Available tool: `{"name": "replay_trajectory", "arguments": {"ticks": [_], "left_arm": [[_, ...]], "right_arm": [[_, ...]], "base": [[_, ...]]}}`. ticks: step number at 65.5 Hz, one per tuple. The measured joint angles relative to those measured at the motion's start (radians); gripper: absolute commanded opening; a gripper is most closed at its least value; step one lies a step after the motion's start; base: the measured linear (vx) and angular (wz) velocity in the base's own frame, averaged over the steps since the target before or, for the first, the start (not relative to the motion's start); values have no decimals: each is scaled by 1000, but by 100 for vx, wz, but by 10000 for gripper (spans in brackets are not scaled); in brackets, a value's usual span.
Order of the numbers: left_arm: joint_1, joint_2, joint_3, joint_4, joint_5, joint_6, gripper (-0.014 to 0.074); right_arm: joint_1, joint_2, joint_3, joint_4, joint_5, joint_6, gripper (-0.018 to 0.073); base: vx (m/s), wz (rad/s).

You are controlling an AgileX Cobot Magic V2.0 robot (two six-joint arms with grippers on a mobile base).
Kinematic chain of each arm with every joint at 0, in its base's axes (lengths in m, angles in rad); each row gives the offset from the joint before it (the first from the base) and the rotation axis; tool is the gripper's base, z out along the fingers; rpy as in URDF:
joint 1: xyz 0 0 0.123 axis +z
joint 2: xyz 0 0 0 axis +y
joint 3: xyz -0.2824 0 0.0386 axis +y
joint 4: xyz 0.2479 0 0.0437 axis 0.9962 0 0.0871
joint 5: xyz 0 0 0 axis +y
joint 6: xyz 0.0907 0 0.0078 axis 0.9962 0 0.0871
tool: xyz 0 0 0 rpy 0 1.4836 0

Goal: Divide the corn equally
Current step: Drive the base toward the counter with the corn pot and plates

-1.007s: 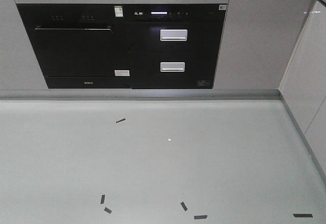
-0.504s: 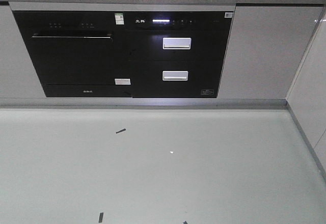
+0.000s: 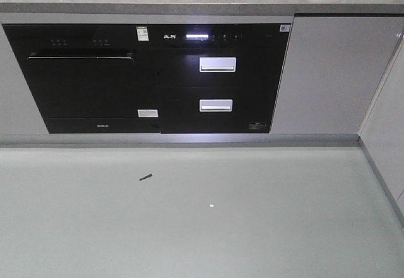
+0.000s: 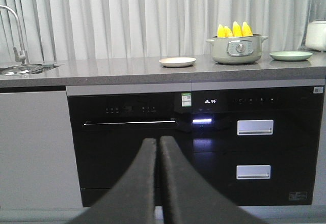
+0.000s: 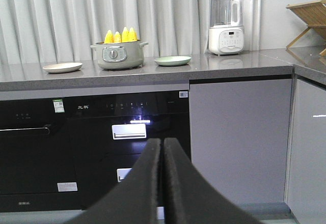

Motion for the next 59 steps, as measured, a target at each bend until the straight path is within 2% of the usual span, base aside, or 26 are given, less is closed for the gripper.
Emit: {"name": "replay_trajectory", "arguments": {"ticks": [59], "left_arm": [[0, 0, 0, 0, 0, 0, -6]], "right_arm": [[0, 0, 0, 0, 0, 0, -7]], "base": [[19, -1]]}}
